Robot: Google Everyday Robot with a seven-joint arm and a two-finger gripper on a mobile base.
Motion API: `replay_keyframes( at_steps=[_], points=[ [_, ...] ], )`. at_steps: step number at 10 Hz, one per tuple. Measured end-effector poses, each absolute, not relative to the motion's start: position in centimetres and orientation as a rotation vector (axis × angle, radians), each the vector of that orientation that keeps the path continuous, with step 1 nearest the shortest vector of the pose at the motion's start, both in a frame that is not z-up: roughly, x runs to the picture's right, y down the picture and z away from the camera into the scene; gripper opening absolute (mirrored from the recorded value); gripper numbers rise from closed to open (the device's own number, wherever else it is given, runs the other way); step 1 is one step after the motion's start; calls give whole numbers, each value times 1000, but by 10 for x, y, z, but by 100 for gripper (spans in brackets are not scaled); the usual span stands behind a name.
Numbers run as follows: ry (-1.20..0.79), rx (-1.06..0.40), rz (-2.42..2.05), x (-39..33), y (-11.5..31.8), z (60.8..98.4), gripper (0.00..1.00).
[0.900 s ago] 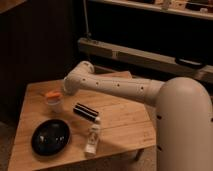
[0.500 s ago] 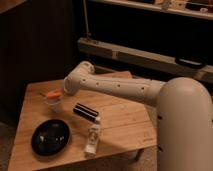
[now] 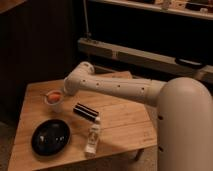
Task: Place the pepper in the ceramic cup
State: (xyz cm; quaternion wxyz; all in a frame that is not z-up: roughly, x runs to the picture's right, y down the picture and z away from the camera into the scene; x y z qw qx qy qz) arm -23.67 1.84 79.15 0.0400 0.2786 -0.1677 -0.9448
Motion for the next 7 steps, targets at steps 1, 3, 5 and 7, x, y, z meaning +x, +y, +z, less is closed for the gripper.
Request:
replay_keyframes(
  at_steps=[1, 3, 5, 7],
  points=[
    [-512, 852, -2896, -237, 19, 791, 50],
    [-509, 849, -2896, -237, 19, 790, 50],
    [-505, 847, -2897, -237, 19, 790, 61],
    [-492, 901, -2867, -236, 16, 785, 75]
  ],
)
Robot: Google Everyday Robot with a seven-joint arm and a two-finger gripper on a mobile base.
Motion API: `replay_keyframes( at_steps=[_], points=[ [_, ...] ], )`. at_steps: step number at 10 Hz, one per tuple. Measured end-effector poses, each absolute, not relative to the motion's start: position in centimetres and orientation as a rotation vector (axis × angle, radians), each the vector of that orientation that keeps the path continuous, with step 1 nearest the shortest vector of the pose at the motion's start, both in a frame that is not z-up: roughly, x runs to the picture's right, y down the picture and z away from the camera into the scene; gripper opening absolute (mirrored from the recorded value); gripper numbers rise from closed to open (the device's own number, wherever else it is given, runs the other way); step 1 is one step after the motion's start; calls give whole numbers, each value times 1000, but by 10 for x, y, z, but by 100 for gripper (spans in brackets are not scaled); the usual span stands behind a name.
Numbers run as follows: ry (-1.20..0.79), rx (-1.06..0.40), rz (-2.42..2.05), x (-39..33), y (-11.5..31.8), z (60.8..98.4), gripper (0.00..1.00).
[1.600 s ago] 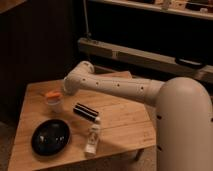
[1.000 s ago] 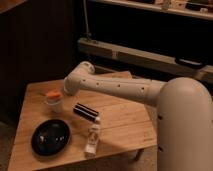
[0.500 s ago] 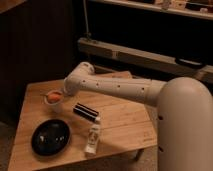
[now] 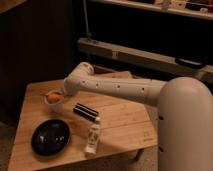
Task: Place the pepper in the ceramic cup
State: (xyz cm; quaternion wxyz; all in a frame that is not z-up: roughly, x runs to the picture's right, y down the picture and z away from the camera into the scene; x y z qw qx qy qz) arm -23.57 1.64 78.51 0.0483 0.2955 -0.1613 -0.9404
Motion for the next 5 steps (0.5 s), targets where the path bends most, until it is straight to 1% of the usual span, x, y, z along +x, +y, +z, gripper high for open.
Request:
replay_keyframes(
  at_steps=[1, 3, 4, 5],
  points=[
    [-488, 959, -2835, -233, 13, 780, 75],
    [-476, 1139, -2690, -214, 1, 759, 75],
    [-472, 1169, -2642, -200, 1, 757, 75],
    [-471, 1168, -2616, -187, 0, 756, 75]
  ],
)
